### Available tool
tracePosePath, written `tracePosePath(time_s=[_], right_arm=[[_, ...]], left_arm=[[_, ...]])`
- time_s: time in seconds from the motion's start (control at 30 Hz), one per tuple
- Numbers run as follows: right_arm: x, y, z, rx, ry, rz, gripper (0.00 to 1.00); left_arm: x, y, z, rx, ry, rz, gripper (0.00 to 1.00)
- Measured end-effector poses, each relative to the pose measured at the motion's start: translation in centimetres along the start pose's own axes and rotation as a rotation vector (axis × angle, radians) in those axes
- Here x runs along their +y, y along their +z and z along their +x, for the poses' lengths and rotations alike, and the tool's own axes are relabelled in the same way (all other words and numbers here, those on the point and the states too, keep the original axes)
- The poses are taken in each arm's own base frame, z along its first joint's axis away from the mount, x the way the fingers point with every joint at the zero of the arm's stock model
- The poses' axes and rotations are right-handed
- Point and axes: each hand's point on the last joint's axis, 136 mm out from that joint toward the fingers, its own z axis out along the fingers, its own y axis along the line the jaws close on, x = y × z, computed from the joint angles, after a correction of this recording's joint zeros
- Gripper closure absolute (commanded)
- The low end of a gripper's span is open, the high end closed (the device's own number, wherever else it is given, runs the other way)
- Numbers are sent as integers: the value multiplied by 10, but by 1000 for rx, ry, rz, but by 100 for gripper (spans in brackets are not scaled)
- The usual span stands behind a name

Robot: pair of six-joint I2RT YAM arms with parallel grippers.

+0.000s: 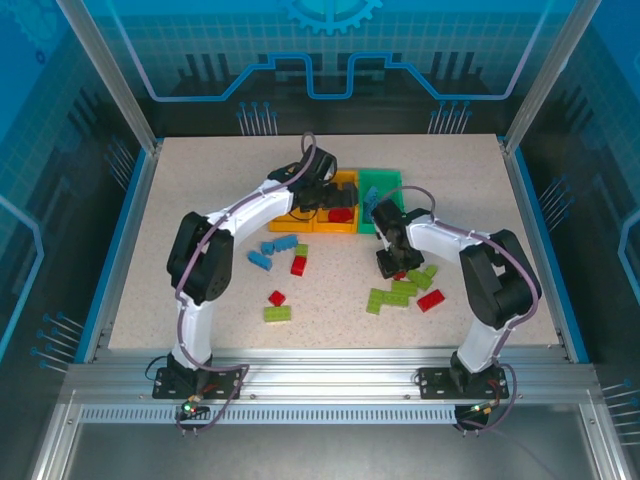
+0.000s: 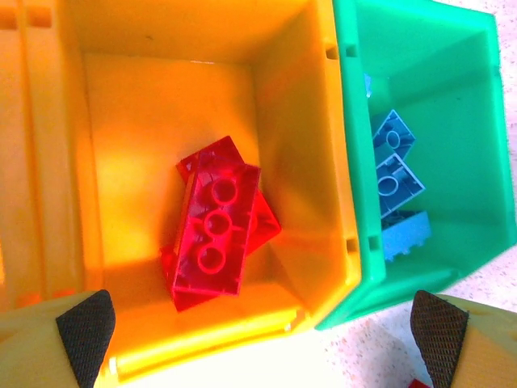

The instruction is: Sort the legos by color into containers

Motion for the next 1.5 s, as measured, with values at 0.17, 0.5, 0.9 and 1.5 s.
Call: tracePosePath(time_s=[0.17,0.5,0.9,1.5], right_arm=[[2,-1,-3,-9,-3,0,68],[47,-55,-65,-229,52,-238,71],[89,-103,-175,-397,171,-490,70],[79,-75,-224,-379,283,-437,30]], left_arm=[[-14,-32,-8,-60,-20,68,1],[5,-78,13,-119,-19,51,1],[84,-78,100,15,1,-143,1],[99,-42,174,218,178,-194,10]])
